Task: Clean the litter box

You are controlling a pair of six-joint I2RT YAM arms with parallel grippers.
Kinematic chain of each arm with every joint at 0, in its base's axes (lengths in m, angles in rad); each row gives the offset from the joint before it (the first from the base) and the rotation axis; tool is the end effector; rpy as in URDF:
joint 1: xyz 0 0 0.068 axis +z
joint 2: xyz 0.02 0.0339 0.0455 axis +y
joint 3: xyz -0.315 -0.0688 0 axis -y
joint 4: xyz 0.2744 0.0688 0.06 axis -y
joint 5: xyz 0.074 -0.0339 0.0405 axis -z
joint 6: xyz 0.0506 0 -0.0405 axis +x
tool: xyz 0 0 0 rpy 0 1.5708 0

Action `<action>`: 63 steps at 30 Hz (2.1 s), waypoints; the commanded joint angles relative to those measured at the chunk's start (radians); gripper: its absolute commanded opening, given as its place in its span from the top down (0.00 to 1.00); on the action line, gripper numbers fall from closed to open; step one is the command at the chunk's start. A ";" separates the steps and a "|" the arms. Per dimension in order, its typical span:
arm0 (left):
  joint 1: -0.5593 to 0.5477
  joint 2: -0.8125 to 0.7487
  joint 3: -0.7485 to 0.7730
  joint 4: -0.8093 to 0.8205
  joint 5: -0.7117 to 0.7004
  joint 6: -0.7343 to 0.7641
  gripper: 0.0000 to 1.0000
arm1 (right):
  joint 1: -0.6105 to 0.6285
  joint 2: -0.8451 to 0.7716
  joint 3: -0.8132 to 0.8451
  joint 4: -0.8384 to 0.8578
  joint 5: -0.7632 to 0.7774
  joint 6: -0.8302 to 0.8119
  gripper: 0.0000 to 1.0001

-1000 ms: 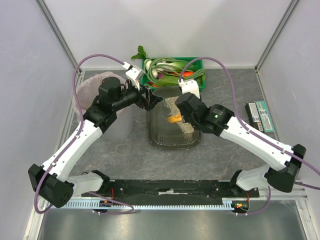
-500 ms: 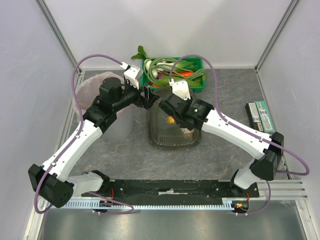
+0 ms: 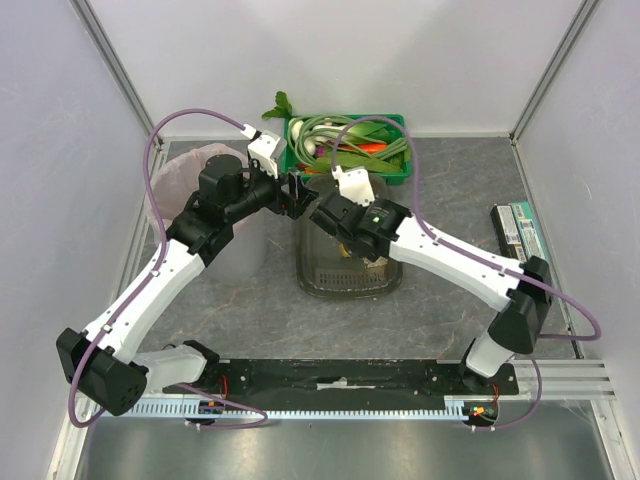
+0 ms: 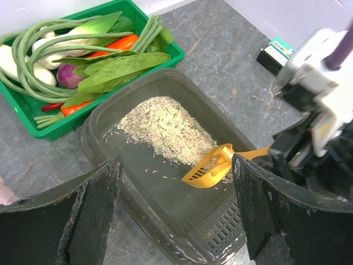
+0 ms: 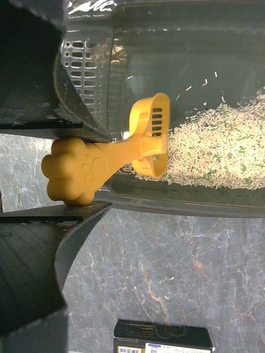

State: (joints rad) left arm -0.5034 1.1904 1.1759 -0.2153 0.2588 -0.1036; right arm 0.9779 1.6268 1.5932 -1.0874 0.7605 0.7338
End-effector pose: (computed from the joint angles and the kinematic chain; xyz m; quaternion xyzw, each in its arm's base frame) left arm 0.2548 -0.1551 0.4340 0.2329 0.7456 -0.2806 0.5578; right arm 0.2312 0.2807 0.3791 -0.0280 0.9085 -0.0808 0.4090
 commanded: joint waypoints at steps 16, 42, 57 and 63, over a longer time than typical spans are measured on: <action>0.003 -0.017 0.007 0.011 -0.021 0.013 0.13 | -0.041 0.099 -0.042 0.153 0.069 -0.017 1.00; 0.005 -0.012 0.002 0.010 -0.038 0.036 0.13 | -0.087 0.131 -0.274 0.630 0.141 -0.140 1.00; 0.005 -0.035 -0.004 0.019 -0.039 0.039 0.13 | -0.085 -0.278 -0.728 0.992 0.019 -0.336 1.00; 0.005 -0.038 -0.013 0.030 -0.043 0.047 0.13 | -0.073 -0.352 -0.803 1.058 -0.044 -0.375 1.00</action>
State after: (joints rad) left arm -0.5030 1.1793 1.1713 -0.2150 0.2356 -0.0948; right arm 0.8940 1.3254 0.8249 -0.1570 0.7509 0.3981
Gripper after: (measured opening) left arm 0.870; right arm 0.502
